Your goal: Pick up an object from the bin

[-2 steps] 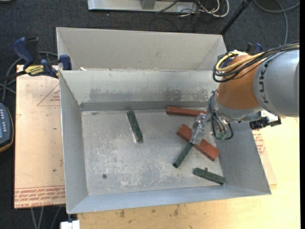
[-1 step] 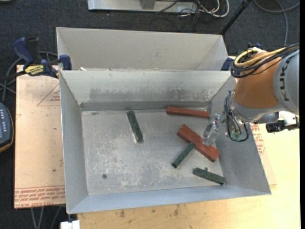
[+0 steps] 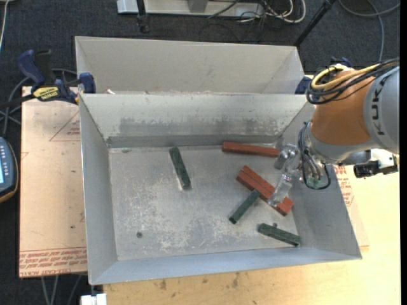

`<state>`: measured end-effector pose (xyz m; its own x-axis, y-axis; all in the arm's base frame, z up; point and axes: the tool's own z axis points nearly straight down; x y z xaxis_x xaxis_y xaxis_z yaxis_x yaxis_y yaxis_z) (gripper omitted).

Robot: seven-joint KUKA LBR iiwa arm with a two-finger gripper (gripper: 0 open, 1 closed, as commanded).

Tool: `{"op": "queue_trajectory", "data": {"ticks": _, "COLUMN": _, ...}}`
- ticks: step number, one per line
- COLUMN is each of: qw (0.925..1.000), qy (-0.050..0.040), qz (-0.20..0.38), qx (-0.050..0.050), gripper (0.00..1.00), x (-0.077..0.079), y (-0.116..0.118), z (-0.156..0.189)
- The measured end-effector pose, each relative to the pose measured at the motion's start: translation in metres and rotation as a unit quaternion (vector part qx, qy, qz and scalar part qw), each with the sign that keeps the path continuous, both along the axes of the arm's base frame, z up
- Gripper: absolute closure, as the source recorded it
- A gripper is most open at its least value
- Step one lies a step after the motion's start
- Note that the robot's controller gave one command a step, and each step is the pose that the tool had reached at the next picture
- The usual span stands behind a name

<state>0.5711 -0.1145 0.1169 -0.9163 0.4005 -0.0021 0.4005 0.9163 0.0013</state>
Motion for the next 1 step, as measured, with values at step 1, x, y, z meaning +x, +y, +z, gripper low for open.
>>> {"op": "queue_trajectory", "data": {"ticks": 1, "qw": 0.9997, "qy": 0.0028, "qz": 0.023, "qx": 0.001, "gripper": 0.00, "x": -0.0024, "y": 0.0145, "z": -0.0487}}
